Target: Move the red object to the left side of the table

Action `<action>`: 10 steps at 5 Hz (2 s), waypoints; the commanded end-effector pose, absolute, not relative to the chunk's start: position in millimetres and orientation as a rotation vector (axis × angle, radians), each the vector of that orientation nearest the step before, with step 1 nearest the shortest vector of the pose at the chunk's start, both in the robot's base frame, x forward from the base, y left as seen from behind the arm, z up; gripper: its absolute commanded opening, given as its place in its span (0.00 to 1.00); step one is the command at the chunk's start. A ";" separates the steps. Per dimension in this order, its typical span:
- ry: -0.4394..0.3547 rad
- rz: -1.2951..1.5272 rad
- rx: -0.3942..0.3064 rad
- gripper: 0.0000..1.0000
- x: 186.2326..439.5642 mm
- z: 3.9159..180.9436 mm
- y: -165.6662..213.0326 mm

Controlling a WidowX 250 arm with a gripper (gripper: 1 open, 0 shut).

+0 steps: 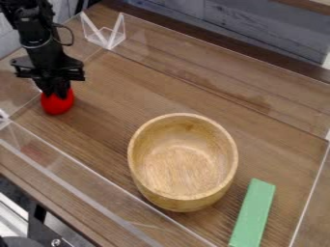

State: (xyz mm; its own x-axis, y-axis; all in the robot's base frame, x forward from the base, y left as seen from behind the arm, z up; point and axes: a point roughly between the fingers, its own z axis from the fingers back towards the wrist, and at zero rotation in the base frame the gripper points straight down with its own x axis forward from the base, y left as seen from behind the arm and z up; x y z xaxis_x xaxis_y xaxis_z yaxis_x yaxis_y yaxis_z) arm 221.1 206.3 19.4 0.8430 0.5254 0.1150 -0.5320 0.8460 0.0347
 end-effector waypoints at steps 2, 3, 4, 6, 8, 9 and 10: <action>-0.021 0.582 0.029 1.00 199.5 24.9 212.8; -0.039 0.567 0.014 1.00 206.6 35.0 215.7; -0.064 0.569 -0.007 1.00 214.7 50.7 209.9; -0.096 0.598 -0.049 1.00 223.7 80.3 189.5; -0.068 0.633 -0.036 0.00 218.6 71.4 193.9; -0.053 0.633 -0.030 0.00 217.7 64.0 203.1; -0.038 0.629 -0.026 0.00 213.8 55.9 203.4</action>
